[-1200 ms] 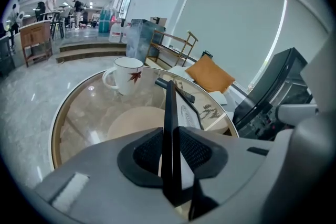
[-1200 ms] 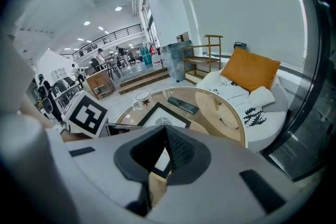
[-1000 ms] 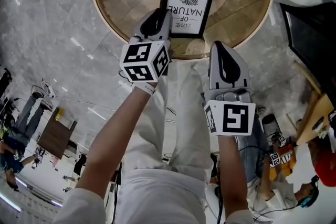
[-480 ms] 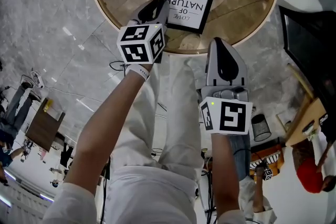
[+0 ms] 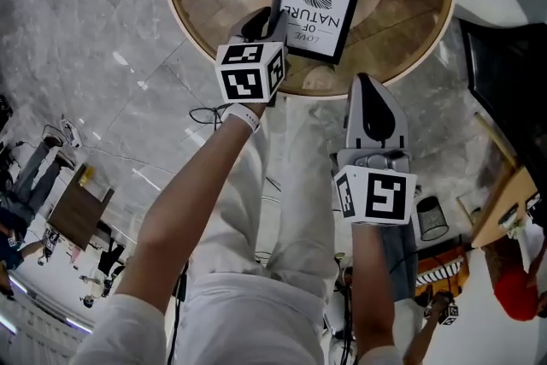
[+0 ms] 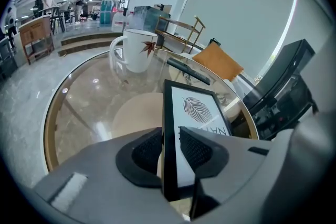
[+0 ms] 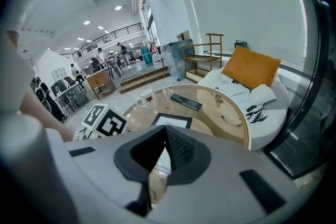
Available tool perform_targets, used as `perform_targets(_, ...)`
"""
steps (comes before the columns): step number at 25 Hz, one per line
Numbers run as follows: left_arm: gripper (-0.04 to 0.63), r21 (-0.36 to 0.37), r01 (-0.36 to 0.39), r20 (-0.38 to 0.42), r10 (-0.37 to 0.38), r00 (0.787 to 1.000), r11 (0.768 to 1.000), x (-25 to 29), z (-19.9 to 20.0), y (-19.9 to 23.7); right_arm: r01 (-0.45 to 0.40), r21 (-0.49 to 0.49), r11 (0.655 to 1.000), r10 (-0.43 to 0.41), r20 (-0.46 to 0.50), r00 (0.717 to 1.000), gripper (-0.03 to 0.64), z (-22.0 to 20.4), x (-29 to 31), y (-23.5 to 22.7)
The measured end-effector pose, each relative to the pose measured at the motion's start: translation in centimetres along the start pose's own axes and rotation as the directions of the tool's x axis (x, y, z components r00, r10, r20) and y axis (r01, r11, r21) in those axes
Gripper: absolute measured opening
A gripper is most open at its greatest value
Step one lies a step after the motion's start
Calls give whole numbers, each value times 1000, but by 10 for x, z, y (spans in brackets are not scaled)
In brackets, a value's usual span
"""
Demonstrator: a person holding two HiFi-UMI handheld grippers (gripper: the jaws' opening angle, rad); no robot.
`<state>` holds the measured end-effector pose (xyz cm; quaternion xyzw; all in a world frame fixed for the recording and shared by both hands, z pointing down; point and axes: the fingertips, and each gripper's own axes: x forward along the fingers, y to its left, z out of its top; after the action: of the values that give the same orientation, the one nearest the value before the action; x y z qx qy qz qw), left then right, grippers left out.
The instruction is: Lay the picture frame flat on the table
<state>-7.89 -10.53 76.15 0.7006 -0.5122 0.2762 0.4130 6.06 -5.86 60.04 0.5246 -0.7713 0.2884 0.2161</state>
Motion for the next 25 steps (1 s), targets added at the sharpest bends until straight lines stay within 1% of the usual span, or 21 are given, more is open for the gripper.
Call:
perform_targets(4,106,13,-27,-2,27,1000,1000,-9,8,2,0,-7,1000,0,12,1000,5,7,-8,3)
perform_targets(7,103,42,-24,1,24,1000,999,-25,13,-3,-3,-16,1000,3,17,1000,5,15,-17,6)
perform_targets(10,74,72,-15,9,14,1000,997,-49,22,-13,4,-27,1000,-4,27,1000,5,27,-29,7)
perform_targets(16,24,129,3,35,-7,999,992,-118,43,-35,24,-45,999,-22,49,999,5,62,-60,14)
perform_targets(21,12,147,32,66,-42,997,989,-181,67,-58,35,-65,997,-31,65,997,5,94,-94,21)
perform_targets(25,5,162,48,117,-67,991,986,-234,93,-78,38,-81,996,-33,70,997,5,117,-126,27)
